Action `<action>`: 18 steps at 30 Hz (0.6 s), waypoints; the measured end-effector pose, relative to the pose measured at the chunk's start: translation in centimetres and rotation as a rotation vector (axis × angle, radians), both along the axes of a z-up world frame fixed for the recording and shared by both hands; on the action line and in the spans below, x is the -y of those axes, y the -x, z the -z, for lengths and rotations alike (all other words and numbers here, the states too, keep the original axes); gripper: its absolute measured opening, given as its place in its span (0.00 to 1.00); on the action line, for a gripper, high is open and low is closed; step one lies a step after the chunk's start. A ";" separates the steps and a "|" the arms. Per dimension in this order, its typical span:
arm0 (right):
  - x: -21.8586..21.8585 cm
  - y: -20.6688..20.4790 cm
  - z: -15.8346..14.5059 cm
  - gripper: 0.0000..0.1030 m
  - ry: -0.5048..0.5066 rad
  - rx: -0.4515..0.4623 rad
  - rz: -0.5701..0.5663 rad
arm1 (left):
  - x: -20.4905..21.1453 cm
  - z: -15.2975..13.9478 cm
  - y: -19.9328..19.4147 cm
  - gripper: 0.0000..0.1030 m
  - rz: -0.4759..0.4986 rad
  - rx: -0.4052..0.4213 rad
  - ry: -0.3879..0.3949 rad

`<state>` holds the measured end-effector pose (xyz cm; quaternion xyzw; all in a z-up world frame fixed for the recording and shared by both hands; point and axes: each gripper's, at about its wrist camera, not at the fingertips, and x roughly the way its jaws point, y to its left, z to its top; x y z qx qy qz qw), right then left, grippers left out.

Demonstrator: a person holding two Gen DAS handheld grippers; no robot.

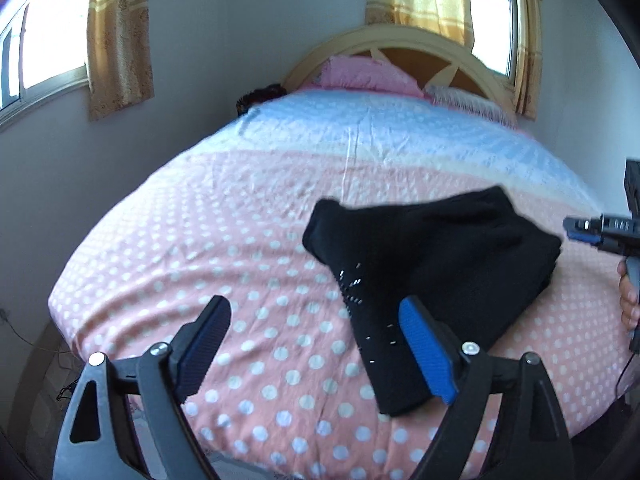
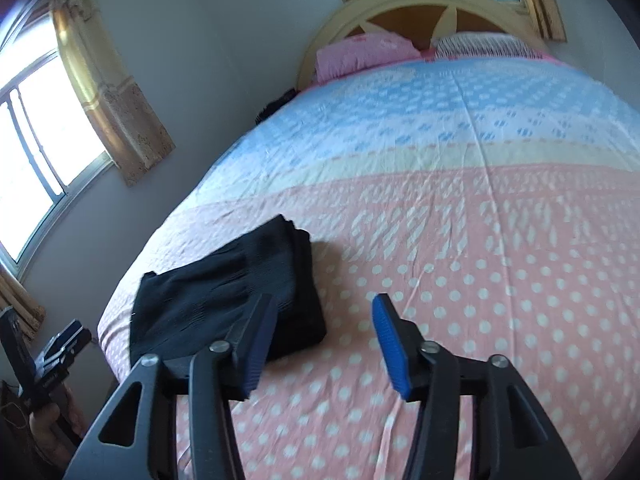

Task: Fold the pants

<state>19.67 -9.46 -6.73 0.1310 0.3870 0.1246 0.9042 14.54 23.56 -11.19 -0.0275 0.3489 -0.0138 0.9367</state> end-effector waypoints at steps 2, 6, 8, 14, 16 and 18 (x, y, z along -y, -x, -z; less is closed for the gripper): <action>-0.7 2.5 -1.9 0.54 0.020 0.057 -0.019 | 0.0 -1.5 1.1 0.90 -0.002 0.034 0.007; -2.8 6.0 -5.3 0.55 0.094 0.151 -0.062 | 0.4 -4.1 2.8 0.90 -0.007 0.095 0.017; -3.8 7.7 -6.9 0.55 0.132 0.197 -0.079 | 0.5 -5.7 3.5 0.90 -0.004 0.131 0.032; -6.2 11.4 -10.8 0.69 0.202 0.338 -0.113 | 1.3 -9.5 5.7 0.96 0.002 0.254 0.032; -6.7 12.1 -11.4 0.70 0.213 0.362 -0.127 | 1.4 -10.4 6.1 0.96 0.003 0.275 0.036; -6.9 12.4 -11.6 0.70 0.218 0.370 -0.137 | 1.7 -10.8 6.5 0.97 0.005 0.290 0.042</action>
